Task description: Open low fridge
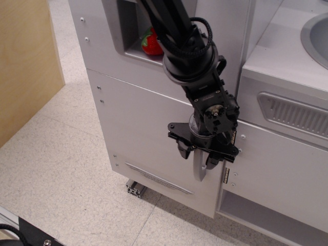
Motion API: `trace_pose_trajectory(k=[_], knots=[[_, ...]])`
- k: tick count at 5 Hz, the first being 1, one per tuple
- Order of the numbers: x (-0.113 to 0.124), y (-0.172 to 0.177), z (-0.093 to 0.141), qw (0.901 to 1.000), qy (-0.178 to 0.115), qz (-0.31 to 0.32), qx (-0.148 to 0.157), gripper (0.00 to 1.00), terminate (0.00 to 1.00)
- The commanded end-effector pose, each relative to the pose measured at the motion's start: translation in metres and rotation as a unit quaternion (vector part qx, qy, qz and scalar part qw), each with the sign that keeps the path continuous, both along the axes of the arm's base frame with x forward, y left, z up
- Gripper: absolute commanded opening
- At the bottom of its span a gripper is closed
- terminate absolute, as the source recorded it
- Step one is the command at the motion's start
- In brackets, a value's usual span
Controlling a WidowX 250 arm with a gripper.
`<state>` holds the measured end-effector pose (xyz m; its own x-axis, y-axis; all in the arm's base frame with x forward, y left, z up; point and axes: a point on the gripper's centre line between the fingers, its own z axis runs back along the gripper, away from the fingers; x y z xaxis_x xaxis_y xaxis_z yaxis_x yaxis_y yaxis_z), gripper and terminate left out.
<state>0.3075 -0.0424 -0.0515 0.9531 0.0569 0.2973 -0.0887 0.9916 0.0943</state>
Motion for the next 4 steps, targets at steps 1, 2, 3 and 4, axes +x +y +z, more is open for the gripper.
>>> trace_pose_trajectory(k=[1, 2, 3, 4], knots=[[-0.002, 0.003, 0.015, 0.9997, -0.020, -0.015, -0.004, 0.00, 0.00], [-0.029, 0.016, 0.013, 0.9993, -0.012, -0.035, 0.005, 0.00, 0.00], [-0.056, 0.031, 0.016, 0.9986, 0.001, -0.049, 0.017, 0.00, 0.00], [-0.079, 0.051, 0.027, 0.9981, 0.010, -0.053, 0.032, 1.00, 0.00]])
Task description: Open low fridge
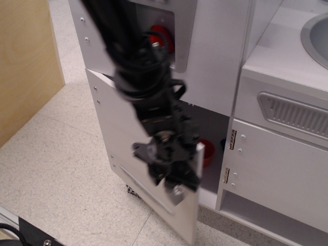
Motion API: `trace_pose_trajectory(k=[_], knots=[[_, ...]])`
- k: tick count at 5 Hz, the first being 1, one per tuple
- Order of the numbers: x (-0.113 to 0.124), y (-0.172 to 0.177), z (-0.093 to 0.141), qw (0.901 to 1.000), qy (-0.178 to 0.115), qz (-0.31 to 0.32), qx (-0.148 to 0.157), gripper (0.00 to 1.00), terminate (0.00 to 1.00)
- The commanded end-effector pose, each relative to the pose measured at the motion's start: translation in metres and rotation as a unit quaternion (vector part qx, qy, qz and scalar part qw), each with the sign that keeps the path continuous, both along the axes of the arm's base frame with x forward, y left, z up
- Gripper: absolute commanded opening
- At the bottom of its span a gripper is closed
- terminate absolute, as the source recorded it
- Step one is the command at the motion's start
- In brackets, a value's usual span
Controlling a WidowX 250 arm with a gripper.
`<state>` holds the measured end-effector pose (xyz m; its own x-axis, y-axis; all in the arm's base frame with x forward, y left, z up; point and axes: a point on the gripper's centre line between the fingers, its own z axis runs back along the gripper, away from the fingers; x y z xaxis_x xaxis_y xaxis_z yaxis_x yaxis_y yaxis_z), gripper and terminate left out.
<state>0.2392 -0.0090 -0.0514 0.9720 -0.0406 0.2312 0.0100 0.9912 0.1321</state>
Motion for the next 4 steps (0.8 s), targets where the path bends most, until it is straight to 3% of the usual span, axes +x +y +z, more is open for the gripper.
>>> trace_pose_trajectory(k=[1, 2, 4], knots=[[-0.023, 0.026, 0.050, 0.9995, -0.027, -0.007, 0.012, 1.00, 0.00], [-0.021, 0.024, 0.084, 0.9994, -0.027, 0.007, -0.019, 1.00, 0.00], [0.019, -0.004, 0.120, 0.9954, -0.052, 0.046, -0.066, 1.00, 0.00]])
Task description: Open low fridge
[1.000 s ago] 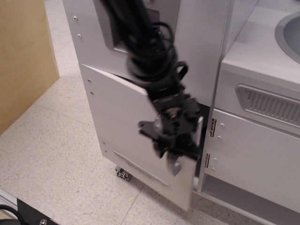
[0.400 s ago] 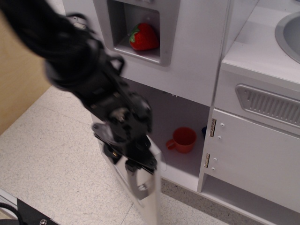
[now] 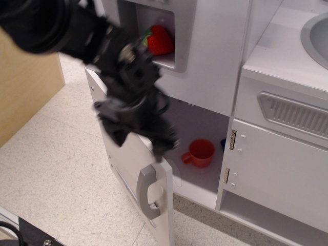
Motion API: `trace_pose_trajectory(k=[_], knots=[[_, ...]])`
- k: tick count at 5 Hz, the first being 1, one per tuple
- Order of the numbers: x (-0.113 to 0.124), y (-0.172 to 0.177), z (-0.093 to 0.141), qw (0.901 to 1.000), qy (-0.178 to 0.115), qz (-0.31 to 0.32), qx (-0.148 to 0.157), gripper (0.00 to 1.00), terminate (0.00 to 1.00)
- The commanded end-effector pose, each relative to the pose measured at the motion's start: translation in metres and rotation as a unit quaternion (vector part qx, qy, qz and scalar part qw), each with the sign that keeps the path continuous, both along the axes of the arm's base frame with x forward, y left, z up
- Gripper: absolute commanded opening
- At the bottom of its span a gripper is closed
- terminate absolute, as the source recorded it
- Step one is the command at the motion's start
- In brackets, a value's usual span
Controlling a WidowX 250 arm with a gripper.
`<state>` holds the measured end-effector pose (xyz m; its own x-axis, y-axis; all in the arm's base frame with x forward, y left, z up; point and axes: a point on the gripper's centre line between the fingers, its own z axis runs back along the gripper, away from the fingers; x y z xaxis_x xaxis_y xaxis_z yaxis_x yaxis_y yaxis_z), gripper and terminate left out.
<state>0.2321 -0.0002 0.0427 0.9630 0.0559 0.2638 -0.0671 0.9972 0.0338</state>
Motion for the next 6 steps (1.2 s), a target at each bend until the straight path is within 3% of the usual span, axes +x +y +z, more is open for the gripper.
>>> trace_pose_trajectory(k=[1, 3, 4, 6], knots=[[0.053, -0.027, 0.018, 0.9991, -0.025, 0.028, -0.017, 1.00, 0.00], [0.070, -0.035, -0.047, 0.9994, 0.018, 0.022, 0.020, 1.00, 0.00], [0.062, -0.025, -0.068, 0.9991, 0.032, 0.025, 0.016, 1.00, 0.00], [0.023, 0.010, -0.088, 0.9985, 0.049, 0.010, 0.022, 1.00, 0.00]])
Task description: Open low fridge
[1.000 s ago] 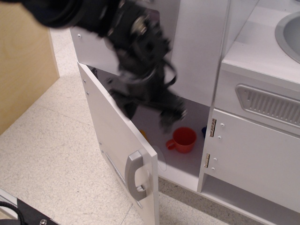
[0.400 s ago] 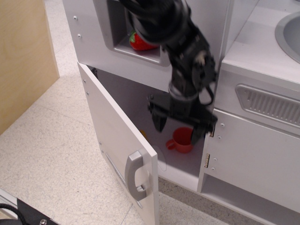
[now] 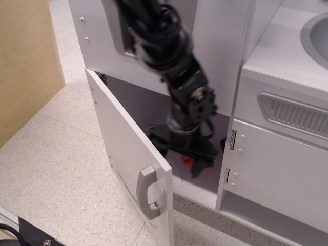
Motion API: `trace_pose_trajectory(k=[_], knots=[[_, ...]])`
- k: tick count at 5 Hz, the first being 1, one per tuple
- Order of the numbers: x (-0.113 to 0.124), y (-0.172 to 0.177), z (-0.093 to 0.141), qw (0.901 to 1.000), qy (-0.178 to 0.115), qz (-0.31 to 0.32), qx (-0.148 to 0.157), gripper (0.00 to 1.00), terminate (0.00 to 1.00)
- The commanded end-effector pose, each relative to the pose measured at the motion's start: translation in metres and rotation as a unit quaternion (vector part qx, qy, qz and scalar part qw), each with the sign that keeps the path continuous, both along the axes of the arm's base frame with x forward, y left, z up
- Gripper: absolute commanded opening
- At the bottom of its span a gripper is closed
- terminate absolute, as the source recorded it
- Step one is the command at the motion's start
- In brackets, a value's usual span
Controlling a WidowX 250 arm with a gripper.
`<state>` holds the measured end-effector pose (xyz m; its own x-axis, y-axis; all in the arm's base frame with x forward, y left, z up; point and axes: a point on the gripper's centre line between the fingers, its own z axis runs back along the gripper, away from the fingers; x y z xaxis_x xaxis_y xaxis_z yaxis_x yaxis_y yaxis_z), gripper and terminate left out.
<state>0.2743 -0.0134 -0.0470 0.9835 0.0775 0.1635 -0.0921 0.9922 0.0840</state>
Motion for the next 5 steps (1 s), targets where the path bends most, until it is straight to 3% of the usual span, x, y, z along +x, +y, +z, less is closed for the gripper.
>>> trace_pose_trajectory(k=[1, 3, 4, 5], knots=[[-0.039, 0.045, -0.002, 0.9997, -0.008, -0.018, 0.013, 1.00, 0.00], [-0.074, 0.099, 0.005, 0.9988, 0.001, -0.047, 0.015, 1.00, 0.00], [-0.080, 0.128, 0.008, 0.9976, -0.021, -0.050, 0.042, 1.00, 0.00], [-0.079, 0.144, 0.010, 0.9977, -0.025, -0.037, 0.051, 1.00, 0.00]])
